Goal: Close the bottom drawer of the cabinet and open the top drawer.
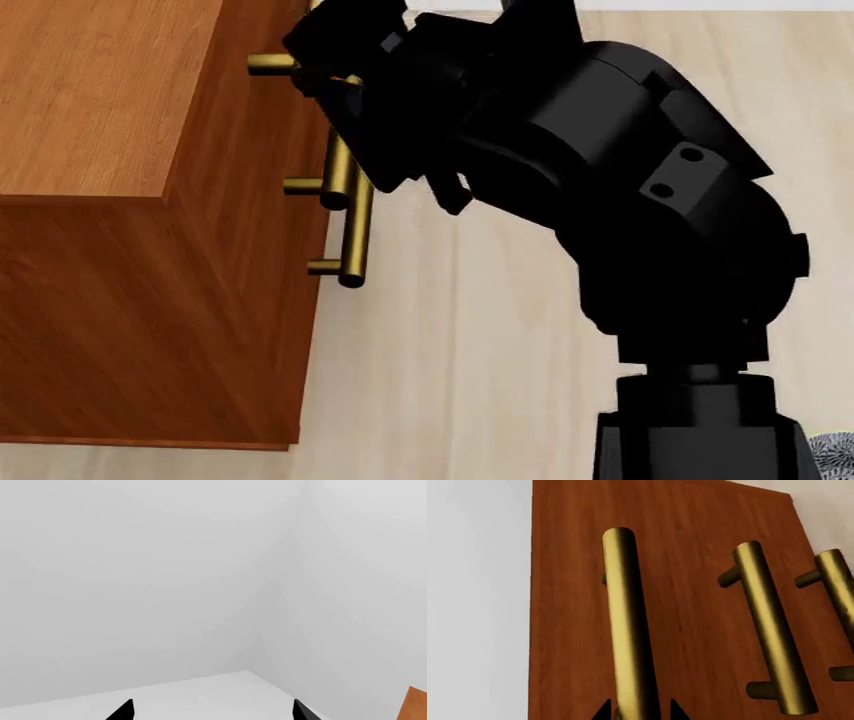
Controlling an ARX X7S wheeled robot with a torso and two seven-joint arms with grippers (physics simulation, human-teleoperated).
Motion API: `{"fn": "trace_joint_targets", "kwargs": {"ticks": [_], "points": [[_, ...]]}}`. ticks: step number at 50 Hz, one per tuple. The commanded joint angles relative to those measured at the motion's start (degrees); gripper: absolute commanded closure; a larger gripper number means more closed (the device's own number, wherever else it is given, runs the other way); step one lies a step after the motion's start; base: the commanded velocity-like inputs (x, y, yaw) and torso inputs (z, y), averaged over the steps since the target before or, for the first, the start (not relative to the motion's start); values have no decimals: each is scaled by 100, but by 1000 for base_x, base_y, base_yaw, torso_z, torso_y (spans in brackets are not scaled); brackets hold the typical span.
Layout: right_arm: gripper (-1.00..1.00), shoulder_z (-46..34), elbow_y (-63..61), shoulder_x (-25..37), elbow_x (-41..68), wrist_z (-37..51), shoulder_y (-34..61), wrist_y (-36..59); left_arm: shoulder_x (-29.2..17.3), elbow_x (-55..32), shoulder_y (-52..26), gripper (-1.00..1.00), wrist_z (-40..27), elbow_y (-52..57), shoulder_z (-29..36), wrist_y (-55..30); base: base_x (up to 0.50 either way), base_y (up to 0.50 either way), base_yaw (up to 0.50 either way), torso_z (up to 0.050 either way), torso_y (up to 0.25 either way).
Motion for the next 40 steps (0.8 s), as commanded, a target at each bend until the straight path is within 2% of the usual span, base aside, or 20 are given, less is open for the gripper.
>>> {"fn": "trace_joint_targets", "kwargs": {"ticks": [1, 16, 40], "points": [[100, -99, 27, -61, 91, -131, 113, -44, -18, -10, 8, -100, -14, -15, 21, 16, 0, 0, 0, 0, 0], [100, -145, -258, 43, 217, 77, 43, -128, -32, -40, 27, -100, -46, -2, 10, 45, 0, 0, 1, 1, 2], [100, 298, -1620, 240, 602, 1144, -505, -997, -86, -58, 28, -100, -94, -19, 67, 49, 0, 0, 0, 1, 3]]}}
